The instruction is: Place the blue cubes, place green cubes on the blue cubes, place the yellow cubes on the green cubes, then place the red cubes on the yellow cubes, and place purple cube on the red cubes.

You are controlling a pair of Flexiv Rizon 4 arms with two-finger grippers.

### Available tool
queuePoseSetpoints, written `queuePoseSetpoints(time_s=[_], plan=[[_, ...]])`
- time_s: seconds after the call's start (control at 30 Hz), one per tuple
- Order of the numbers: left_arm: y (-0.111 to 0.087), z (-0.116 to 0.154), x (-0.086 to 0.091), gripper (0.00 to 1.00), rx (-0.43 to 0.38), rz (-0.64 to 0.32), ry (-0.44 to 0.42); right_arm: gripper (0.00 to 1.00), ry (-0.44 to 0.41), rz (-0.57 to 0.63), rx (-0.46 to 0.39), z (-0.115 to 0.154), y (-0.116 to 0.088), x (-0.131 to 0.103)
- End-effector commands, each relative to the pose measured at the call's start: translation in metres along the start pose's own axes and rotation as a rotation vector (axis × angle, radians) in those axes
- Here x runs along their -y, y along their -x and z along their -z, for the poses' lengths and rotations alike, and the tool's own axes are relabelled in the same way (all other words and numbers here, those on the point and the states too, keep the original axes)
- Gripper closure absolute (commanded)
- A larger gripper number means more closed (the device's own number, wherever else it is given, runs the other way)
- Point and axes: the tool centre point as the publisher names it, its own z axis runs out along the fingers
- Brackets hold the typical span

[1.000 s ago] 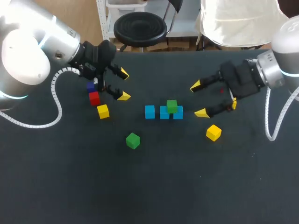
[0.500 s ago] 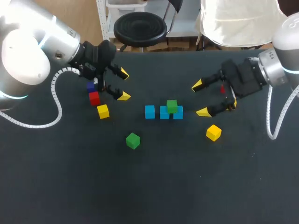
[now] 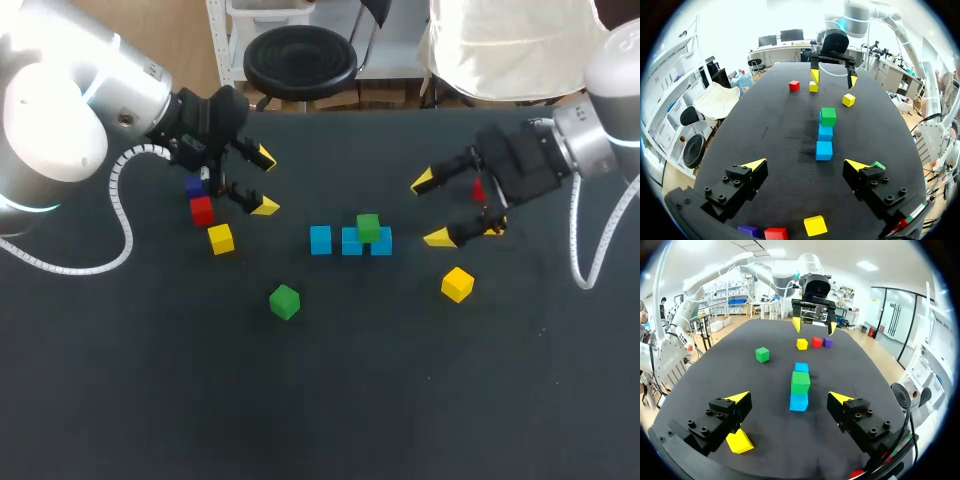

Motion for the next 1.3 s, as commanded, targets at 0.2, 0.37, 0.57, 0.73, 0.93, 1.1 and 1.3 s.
queuePoseSetpoints(time_s=[0.2,0.37,0.57,0.73,0.93,1.1,1.3], plan=[[0.0,0.0,0.0,0.0,-0.001,0.0,0.001,0.0,0.001,-0.001,-0.002,0.001,0.002,0.0],[0.0,0.0,0.0,0.0,-0.001,0.0,0.001,0.0,0.001,-0.001,-0.002,0.001,0.002,0.0],[0.004,0.01,0.023,0.0,-0.07,-0.175,0.038,0.0,0.001,-0.001,-0.002,0.001,0.002,0.0],[-0.006,0.009,0.044,0.0,-0.098,-0.224,0.009,0.0,0.001,-0.001,-0.002,0.001,0.002,0.0],[-0.014,0.02,0.069,0.0,-0.115,-0.261,-0.057,0.0,0.001,-0.001,-0.002,0.001,0.002,0.0],[-0.026,0.03,0.078,0.0,-0.098,-0.255,-0.117,0.0,0.001,-0.001,-0.002,0.001,0.002,0.0],[-0.03,0.031,0.077,0.0,-0.074,-0.218,-0.137,0.0,0.001,-0.001,-0.002,0.001,0.002,0.0]])
